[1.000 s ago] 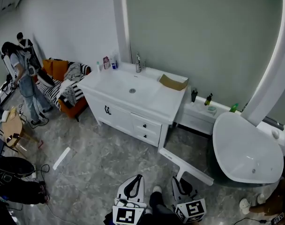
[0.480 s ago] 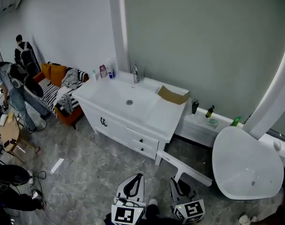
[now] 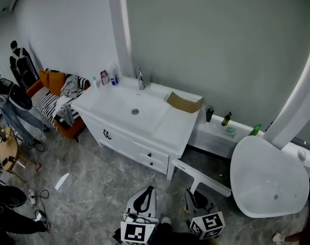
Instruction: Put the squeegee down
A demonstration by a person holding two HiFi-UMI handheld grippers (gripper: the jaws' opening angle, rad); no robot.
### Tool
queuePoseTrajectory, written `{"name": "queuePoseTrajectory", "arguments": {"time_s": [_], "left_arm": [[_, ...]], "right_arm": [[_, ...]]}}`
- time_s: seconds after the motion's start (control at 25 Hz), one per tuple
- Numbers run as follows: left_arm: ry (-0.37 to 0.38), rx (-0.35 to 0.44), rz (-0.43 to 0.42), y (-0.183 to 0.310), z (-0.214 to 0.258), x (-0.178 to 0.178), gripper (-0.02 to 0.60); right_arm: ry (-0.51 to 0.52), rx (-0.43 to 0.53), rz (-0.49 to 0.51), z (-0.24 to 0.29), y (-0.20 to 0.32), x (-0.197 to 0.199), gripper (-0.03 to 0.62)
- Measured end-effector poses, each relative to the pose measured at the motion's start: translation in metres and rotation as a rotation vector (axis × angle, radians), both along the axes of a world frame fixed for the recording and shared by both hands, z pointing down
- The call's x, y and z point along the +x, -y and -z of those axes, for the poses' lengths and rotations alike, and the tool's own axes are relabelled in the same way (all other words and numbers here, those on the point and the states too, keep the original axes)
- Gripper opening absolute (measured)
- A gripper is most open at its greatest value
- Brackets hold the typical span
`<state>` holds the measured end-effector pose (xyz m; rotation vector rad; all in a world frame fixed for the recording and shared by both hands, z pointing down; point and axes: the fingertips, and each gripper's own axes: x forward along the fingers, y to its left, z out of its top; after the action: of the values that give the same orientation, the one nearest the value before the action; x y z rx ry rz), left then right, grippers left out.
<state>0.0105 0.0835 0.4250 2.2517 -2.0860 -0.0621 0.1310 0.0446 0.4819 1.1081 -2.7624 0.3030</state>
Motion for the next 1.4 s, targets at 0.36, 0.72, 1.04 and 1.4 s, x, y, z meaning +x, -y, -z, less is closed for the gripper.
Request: {"name": "queuePoseTrajectory", "arguments": {"time_s": [0.36, 0.72, 1.04, 1.4], "left_arm": [[-0.023, -0.042, 0.023, 0.027, -0.016, -0.032, 0.015], [0.007, -0.022, -0.034, 0.11, -0.009, -0.081, 0.014], [-0.003, -0.024, -0.142, 0.175, -0.004, -0.11, 0.014], [-0.018, -0.041, -0.199, 0.212, -0.011, -0.139, 0.014]], "right_arm": [[-0.018, -0.06, 0.023, -0.015, 0.028, -0.033, 0.055], [-0.026, -0.086, -0.041, -0.014, 0.094, -0.082, 0.055], [-0.019, -0.077, -0.125, -0.005, 0.149, -0.115, 0.055], [-0.01, -0.093, -0.199, -0.012, 0.182, -0.14, 0.055]]}}
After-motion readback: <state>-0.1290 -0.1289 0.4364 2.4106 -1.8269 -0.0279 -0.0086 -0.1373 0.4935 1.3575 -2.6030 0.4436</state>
